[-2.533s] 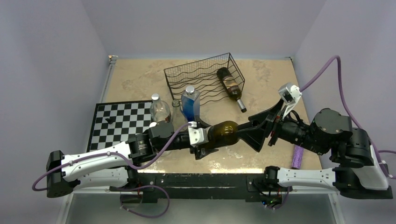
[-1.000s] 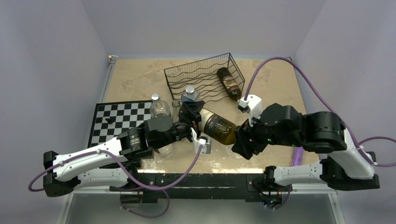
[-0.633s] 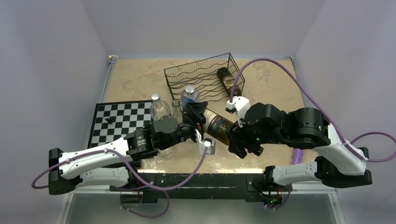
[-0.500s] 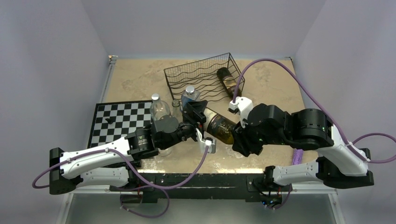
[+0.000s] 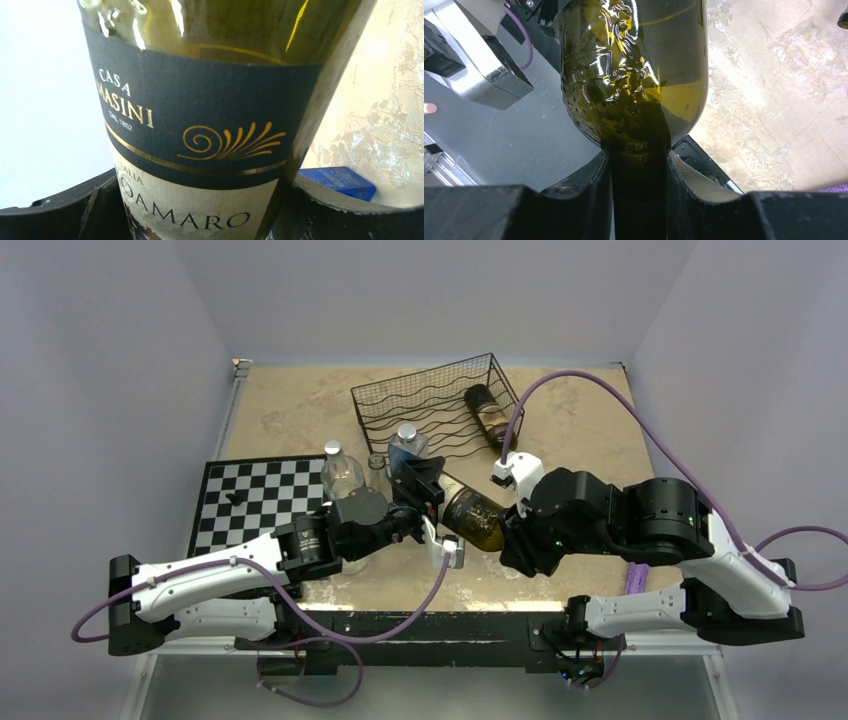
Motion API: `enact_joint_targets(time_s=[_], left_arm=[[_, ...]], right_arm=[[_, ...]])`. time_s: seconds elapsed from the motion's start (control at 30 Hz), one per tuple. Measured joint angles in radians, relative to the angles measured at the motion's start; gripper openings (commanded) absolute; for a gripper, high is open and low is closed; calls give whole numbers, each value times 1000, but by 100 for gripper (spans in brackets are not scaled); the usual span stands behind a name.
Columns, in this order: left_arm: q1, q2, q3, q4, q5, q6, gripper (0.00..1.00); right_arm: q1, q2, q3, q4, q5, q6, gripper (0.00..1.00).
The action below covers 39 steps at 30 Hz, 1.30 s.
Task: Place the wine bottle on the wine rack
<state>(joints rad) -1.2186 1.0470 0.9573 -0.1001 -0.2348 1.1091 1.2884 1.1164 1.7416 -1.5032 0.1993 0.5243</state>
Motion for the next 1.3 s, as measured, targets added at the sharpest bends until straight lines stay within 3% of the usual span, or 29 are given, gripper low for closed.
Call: enact_joint_targets(time_s=[0.03, 0.07, 0.13, 0.17, 0.3, 0.33, 0.37, 0.97, 1.3], left_arm=[[0, 0, 0, 0, 1, -2, 3], [0, 0, 0, 0, 2, -6, 15], [0, 0, 0, 0, 6, -9, 48], [0, -1, 0, 0, 10, -9, 57], [0, -13, -3, 0, 35, -11, 83], [0, -18, -4, 0, 43, -11, 95], [0, -22, -5, 0, 49, -12, 99], [0, -43, -6, 110, 57, -146, 99], [0, -229, -5, 112, 150, -447, 99]], right_arm=[[0, -4, -3, 4, 1, 0, 0], [0, -8, -6, 8, 3, 0, 0], [1, -16, -13, 11, 3, 0, 0], [1, -19, -16, 13, 4, 0, 0], [3, -31, -19, 15, 4, 6, 0], [5, -34, -19, 16, 4, 7, 0], [7, -37, -19, 16, 4, 8, 0], [4, -164, -26, -79, 265, 112, 0], [-5, -227, -326, 22, 333, 169, 0]])
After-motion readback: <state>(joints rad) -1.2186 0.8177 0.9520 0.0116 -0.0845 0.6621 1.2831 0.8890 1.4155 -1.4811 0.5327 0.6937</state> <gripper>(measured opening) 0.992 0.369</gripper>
